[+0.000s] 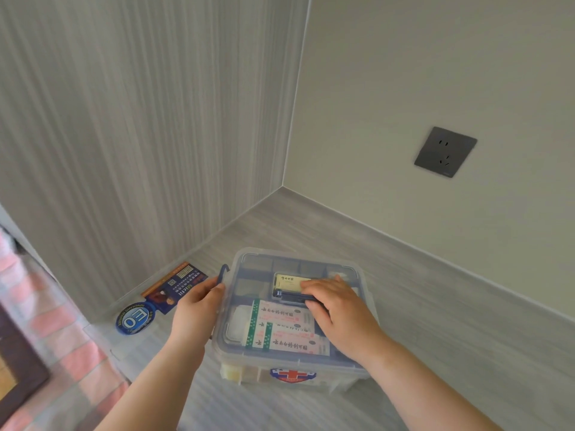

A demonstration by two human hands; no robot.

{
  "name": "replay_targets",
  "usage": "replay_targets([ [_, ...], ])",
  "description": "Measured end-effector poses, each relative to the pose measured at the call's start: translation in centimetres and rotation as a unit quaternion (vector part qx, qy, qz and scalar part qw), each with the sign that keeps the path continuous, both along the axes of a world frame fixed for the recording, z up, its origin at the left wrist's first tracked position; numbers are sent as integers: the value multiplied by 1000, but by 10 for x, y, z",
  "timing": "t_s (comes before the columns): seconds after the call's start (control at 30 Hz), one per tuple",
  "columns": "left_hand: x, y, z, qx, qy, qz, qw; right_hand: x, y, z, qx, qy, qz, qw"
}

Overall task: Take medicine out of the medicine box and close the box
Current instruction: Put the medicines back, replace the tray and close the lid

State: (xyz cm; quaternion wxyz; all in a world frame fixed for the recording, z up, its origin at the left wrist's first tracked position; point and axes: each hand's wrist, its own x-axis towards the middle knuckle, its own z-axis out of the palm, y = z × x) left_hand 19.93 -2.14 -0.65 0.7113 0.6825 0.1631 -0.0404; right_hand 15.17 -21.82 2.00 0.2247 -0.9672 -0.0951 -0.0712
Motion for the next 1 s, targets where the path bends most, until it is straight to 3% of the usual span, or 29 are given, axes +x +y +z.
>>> replay_targets([
  [0.1, 1, -1, 0, 2, -2, 5, 1000, 1, 1, 1, -13, 20, 5, 1000],
  [0.3, -3, -2, 1, -22, -8, -15, 1000, 2, 0, 20, 53, 113, 25, 992],
  [0.43, -4, -1, 0, -29, -12, -24, 999, -3, 7, 9, -3, 40, 2, 999],
  [0.57, -4, -3, 0, -27, -16, -16, 999, 5, 7, 8, 67, 28, -63, 995],
  [0.73, -3, -2, 0, -26, -9, -17, 999, 22, 11, -3, -65, 62, -108, 990],
  [0.87, 0, 1, 1, -20, 7, -25, 999, 29, 7, -3, -130, 160, -88, 975],
  [1.0, 0, -1, 3, 11, -11, -25, 1000, 29, 8, -4, -159, 172, -85, 968],
])
